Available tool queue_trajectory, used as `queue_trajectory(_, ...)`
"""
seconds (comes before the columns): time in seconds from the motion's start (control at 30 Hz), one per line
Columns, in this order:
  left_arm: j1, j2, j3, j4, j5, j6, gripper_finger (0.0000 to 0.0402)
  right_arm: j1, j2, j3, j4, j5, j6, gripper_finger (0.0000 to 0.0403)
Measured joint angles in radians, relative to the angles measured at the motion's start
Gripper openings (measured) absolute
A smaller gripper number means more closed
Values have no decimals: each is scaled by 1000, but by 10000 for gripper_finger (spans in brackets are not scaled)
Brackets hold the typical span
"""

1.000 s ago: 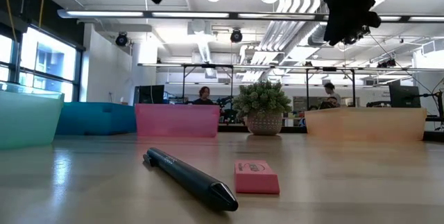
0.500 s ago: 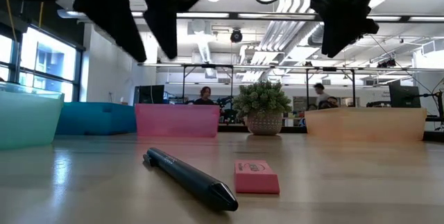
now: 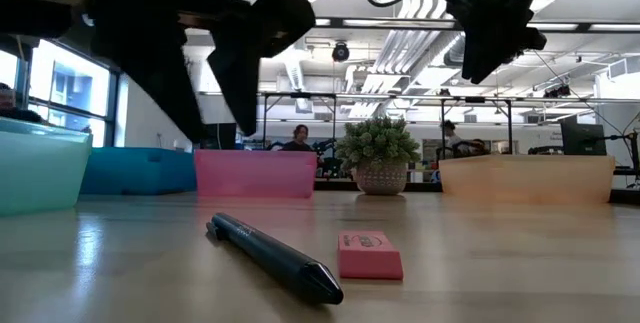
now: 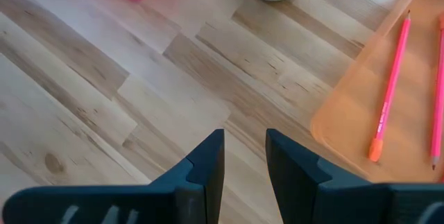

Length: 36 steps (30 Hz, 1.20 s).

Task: Sort crayons/erasers/pens/pencils in bins
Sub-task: Put the black pen into the pink bin

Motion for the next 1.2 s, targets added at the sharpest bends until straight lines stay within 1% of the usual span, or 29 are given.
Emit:
queue_trajectory(0.13,0,0,-3,60,7,-1,154,0,0,0,10,0,0,99)
queue_trajectory(0.2,1,0,-3,76,27,7,154,0,0,0,12,0,0,99)
queue_trajectory(0.3,1,13,-3,76,58,24,154,0,0,0,18,0,0,99)
queue_trajectory(0.53,0,68,-3,89,68,27,154,3,0,0,29,0,0,99)
queue_trajectory(0.93,4,112,-3,98,103,27,154,19,-1,0,28,0,19,99)
queue_trajectory(1.2,28,131,-4,99,118,20,154,39,-1,0,35,0,20,99)
